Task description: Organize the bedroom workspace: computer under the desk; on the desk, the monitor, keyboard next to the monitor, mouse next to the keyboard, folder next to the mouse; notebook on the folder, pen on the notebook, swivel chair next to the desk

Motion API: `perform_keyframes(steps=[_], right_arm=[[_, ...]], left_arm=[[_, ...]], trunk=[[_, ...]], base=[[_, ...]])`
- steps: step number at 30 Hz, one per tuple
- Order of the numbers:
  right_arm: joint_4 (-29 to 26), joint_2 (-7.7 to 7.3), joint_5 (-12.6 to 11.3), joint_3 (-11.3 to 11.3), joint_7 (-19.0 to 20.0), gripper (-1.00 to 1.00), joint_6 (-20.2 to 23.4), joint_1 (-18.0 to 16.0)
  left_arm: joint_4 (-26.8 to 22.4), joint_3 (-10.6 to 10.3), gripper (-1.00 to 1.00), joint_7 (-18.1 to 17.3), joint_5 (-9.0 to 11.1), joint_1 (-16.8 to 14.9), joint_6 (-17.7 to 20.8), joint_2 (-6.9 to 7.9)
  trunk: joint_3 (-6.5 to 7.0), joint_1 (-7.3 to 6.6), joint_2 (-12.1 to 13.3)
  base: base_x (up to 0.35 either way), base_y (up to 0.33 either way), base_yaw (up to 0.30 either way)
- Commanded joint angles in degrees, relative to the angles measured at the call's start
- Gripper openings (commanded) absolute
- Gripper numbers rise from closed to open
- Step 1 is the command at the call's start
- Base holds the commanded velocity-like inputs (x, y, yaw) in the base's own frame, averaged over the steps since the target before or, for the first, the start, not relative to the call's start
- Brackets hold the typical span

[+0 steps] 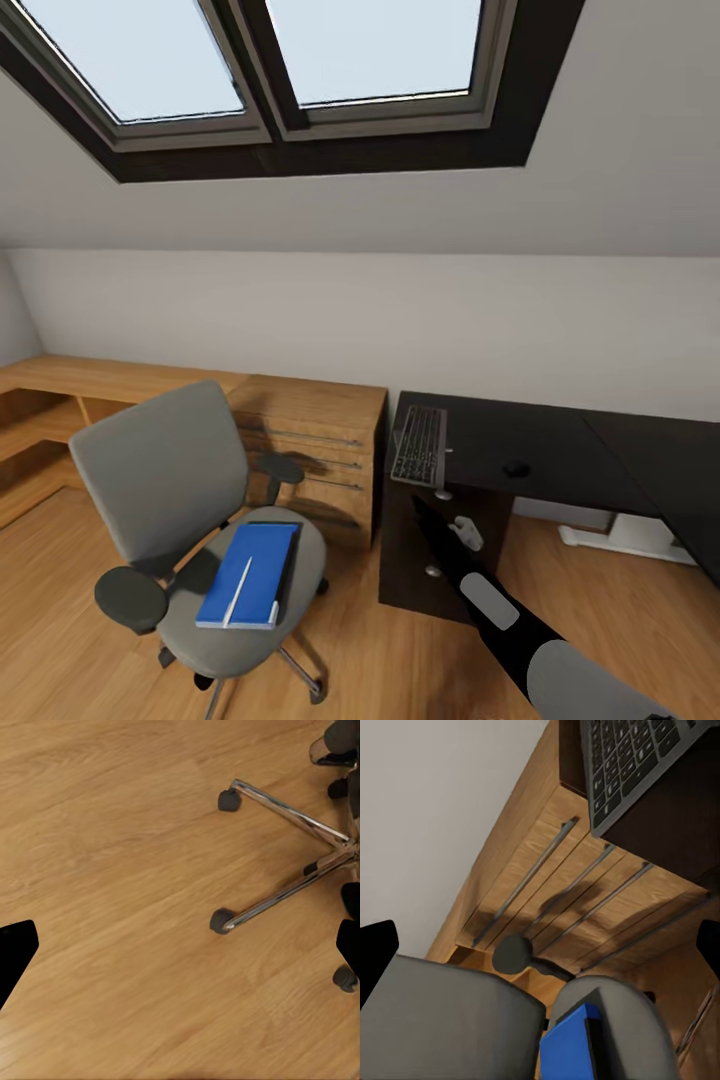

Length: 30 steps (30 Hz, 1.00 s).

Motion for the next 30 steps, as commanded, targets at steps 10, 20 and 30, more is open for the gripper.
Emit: perform_keyframes(steps=[10, 20, 30], right_arm=[[0.1, -0.17, -0.5, 0.5, 0.4, 1.00, -0.2, -0.1], [0.1, -0.19, -0.4, 0.5, 0.3, 1.00, -0.2, -0.1], [0.1, -0.21, -0.4, 0.6, 0.3, 1.00, -0.1, -0.1]], left_arm=[[0.1, 0.2, 1.00, -0.3, 0.7, 0.0, 0.2, -0.10], [0.3, 0.4, 1.00, -0.2, 0.7, 0.0, 0.2, -0.12], [0.5, 0.5, 1.00, -0.3, 0.7, 0.0, 0.2, -0.14]], trunk=[[-1.84, 2.20, -4.1], [-3.63, 4.40, -8.1], [-5.25, 6.38, -11.7]], base=[[0.000, 0.000, -0.028], [0.000, 0.000, -0.001], [0.000, 0.000, 0.000]])
